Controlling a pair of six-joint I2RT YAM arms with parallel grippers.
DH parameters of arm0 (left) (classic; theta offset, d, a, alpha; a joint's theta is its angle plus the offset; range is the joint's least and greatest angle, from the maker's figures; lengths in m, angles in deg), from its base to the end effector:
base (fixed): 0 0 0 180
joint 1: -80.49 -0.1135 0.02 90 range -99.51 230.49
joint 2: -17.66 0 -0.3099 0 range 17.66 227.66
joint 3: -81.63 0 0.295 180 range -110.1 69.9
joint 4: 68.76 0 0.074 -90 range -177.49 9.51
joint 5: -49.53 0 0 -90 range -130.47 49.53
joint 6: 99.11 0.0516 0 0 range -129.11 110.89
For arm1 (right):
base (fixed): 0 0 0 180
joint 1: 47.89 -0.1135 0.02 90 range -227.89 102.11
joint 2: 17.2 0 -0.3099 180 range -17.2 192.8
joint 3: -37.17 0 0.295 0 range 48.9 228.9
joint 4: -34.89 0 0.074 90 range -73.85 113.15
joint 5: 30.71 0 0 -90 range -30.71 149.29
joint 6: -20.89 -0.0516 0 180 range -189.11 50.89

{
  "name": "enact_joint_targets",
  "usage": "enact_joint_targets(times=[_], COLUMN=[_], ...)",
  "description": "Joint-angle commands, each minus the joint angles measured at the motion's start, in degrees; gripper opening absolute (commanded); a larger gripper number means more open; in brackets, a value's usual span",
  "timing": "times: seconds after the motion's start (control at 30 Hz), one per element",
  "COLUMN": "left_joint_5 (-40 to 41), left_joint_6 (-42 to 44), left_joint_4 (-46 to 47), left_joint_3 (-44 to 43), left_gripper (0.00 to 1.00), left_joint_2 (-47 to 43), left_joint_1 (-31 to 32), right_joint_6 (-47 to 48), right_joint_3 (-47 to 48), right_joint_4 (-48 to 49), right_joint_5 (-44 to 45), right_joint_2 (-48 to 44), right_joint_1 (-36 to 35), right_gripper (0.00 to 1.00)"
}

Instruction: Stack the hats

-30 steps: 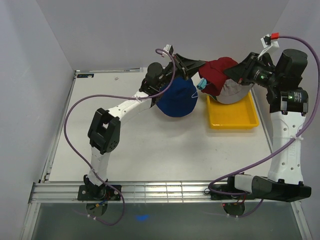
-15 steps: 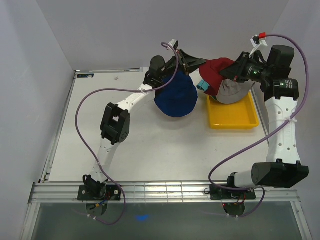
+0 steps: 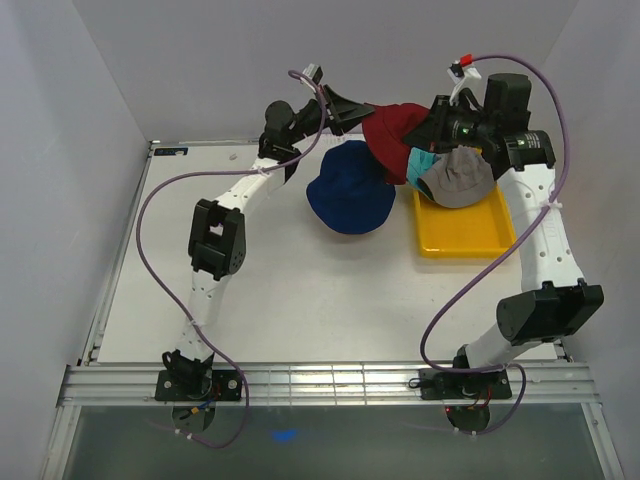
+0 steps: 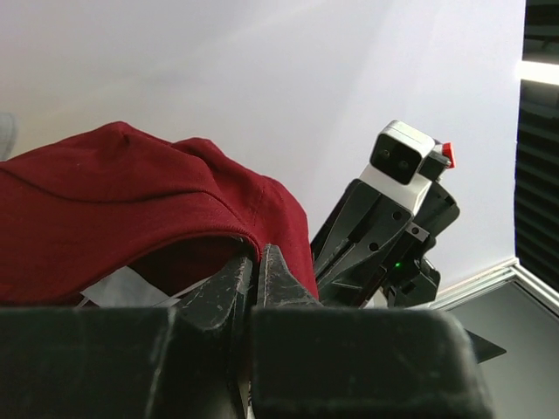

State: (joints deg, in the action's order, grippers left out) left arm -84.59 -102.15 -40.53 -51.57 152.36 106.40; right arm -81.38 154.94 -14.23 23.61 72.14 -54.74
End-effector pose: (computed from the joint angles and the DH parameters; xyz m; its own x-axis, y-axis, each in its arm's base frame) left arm 0.5528 -0.3085 0.3760 -0.8932 -0.3631 -0.2653 0.3577 -0.2161 -0.9085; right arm 0.3780 0.0757 0.5229 -0.4785 0.1164 -0.8703 -0.5495 0.7334 0.4002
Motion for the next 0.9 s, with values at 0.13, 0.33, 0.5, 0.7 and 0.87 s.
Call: enact_joint_targets(times=[0.13, 0.33, 0.5, 0.7, 0.87], left_joint_5=[-4.31, -6.07, -6.95, -8.00, -7.83], left_joint_6=[-0.30, -2.85, -5.22, -9.44, -11.29], left_joint_4=[7.49, 14.25, 23.65, 33.94, 40.53], left_joint_3=[1.76, 6.06, 11.86, 16.00, 20.29], left_gripper=[0.00, 0.00, 0.00, 0.00, 0.00], left_joint_2=[0.04, 0.57, 0.66, 2.85, 3.65], left_joint_1=[-2.79, -5.43, -7.54, -9.91, -10.70], right_joint_6=[4.01, 4.98, 5.24, 5.24, 5.24], right_joint_3=[5.05, 5.58, 4.97, 4.18, 1.89], right_joint_4=[-2.34, -3.22, -3.13, -2.25, -1.46], right_joint_5=[7.37, 9.49, 10.45, 11.33, 11.95], right_joint_2=[3.55, 5.23, 6.28, 7.16, 7.08], right_joint_1=[-6.41, -8.70, -10.02, -11.60, -12.66], right_gripper=[0.08, 0.08, 0.09, 0.09, 0.10])
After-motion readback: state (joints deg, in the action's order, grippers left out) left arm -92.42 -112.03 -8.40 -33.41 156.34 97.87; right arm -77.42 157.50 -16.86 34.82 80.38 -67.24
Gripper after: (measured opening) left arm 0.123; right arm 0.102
